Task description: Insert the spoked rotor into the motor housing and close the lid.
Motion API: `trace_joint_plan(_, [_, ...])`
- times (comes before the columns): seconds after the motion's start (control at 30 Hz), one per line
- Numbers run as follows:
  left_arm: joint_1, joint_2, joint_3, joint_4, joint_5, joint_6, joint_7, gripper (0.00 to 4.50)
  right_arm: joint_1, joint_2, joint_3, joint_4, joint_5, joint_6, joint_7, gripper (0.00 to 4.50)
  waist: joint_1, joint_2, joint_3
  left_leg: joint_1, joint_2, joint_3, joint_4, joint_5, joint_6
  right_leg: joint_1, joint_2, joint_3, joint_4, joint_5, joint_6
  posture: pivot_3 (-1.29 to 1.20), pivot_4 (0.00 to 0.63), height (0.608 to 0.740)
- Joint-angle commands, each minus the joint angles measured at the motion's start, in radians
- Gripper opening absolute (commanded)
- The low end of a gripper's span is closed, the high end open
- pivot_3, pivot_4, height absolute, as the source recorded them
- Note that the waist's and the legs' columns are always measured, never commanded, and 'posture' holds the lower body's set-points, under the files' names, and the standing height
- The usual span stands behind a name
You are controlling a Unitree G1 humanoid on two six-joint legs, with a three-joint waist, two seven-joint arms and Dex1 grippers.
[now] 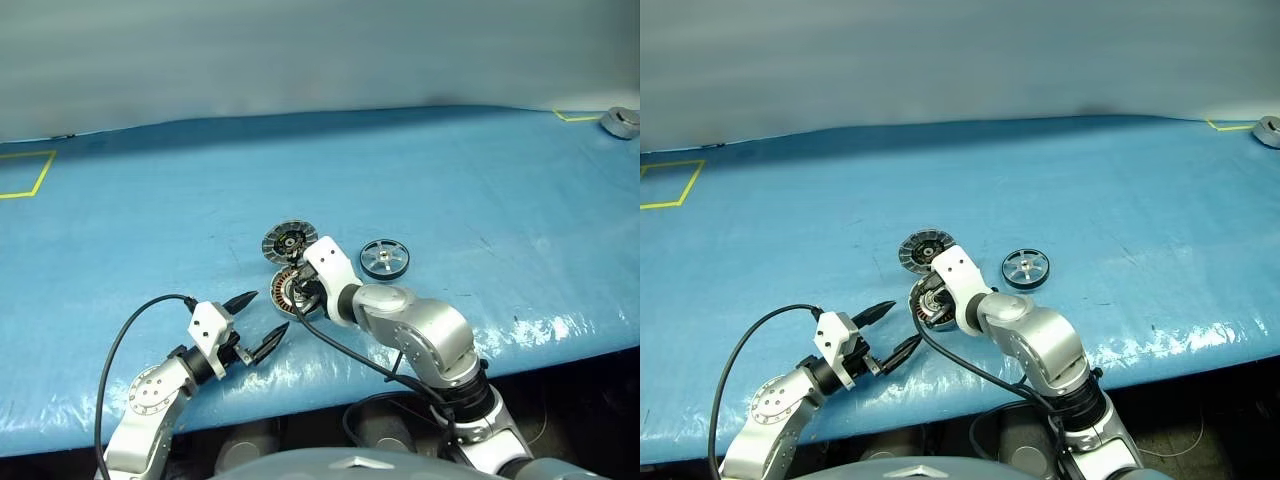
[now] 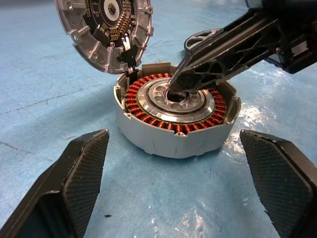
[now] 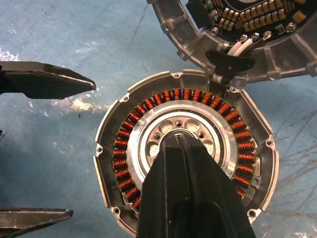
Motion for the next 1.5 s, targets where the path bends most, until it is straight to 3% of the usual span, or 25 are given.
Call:
trace_joint_plan(0.03, [0.002, 0.006, 0.000, -0.022, -0.005, -0.004, -0.002, 4.50, 0.005, -0.004, -0.008, -0.010, -0.006, -0.014, -0.009, 0.04, 0.000, 0.000, 0.000, 0.000, 0.000, 0.000, 0.000, 0.000, 0.000, 0.000, 0.000, 0.000, 0.000, 0.000, 0.000, 0.00, 0.150, 0.740])
trace_joint_plan(0.53, [0.004, 0.006, 0.000, -0.020, -0.008, 0.000, -0.006, 4.50, 0.002, 0.012, -0.047, -0.026, -0.008, -0.020, -0.036, 0.04, 0.001, 0.000, 0.000, 0.000, 0.000, 0.000, 0.000, 0.000, 0.000, 0.000, 0.000, 0.000, 0.000, 0.000, 0.000, 0.00, 0.150, 0.740])
trace_joint_plan(1.5, [0.011, 0.013, 0.005, -0.007, -0.002, -0.010, -0.007, 4.50, 0.024, 0.031, 0.023, 0.041, 0.002, -0.097, 0.003, 0.04, -0.001, 0.000, 0.000, 0.000, 0.000, 0.000, 0.000, 0.000, 0.000, 0.000, 0.000, 0.000, 0.000, 0.000, 0.000, 0.00, 0.150, 0.740])
